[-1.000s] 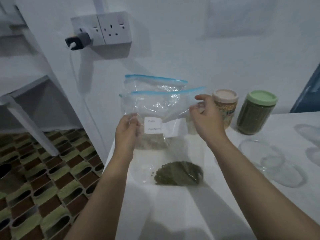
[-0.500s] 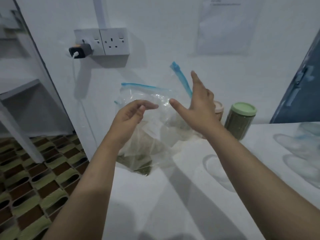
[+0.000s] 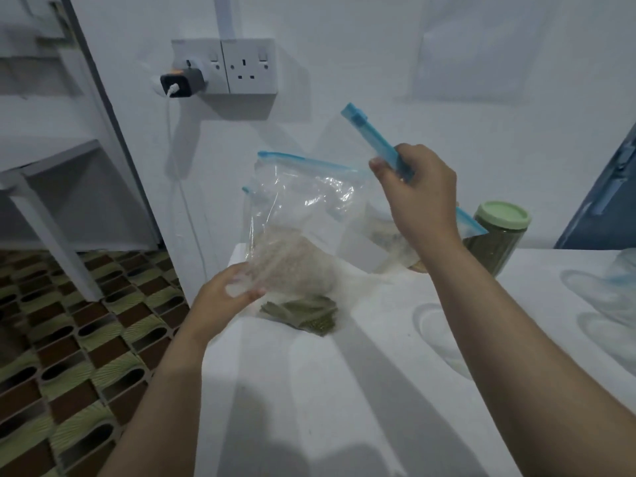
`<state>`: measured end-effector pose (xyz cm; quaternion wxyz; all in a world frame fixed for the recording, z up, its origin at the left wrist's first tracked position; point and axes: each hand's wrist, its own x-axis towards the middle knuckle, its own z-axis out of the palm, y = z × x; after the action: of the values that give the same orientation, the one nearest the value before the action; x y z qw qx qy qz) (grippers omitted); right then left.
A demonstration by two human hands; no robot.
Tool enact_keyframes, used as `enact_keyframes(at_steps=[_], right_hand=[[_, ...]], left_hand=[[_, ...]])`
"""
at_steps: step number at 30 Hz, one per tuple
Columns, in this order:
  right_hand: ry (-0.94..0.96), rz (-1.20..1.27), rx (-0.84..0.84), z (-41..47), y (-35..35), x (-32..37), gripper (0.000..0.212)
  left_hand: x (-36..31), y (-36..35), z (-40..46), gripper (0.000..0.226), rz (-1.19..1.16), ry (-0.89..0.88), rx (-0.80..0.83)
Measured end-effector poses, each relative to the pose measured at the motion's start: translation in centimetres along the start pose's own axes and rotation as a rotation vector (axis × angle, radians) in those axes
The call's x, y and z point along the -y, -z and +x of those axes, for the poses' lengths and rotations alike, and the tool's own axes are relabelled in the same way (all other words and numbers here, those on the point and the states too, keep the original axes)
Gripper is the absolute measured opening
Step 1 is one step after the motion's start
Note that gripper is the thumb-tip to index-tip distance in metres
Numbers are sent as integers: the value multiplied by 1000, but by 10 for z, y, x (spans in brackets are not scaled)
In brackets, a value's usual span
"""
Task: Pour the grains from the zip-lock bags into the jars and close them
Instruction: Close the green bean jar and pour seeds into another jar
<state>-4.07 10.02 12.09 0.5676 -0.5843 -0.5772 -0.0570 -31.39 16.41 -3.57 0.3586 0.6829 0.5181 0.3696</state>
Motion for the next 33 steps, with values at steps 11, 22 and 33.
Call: enact_keyframes(at_steps=[11, 22, 33], right_hand=[[-62, 55, -182, -20, 30, -18, 38], [-270, 306, -154, -49, 60, -64, 23], [-303, 292, -56, -40, 66, -64, 20]], left_hand=[[-16, -34, 9, 8, -597, 139, -117], [-64, -16, 29, 18, -697, -112, -186], [-70, -49, 32, 28, -763, 53, -201]])
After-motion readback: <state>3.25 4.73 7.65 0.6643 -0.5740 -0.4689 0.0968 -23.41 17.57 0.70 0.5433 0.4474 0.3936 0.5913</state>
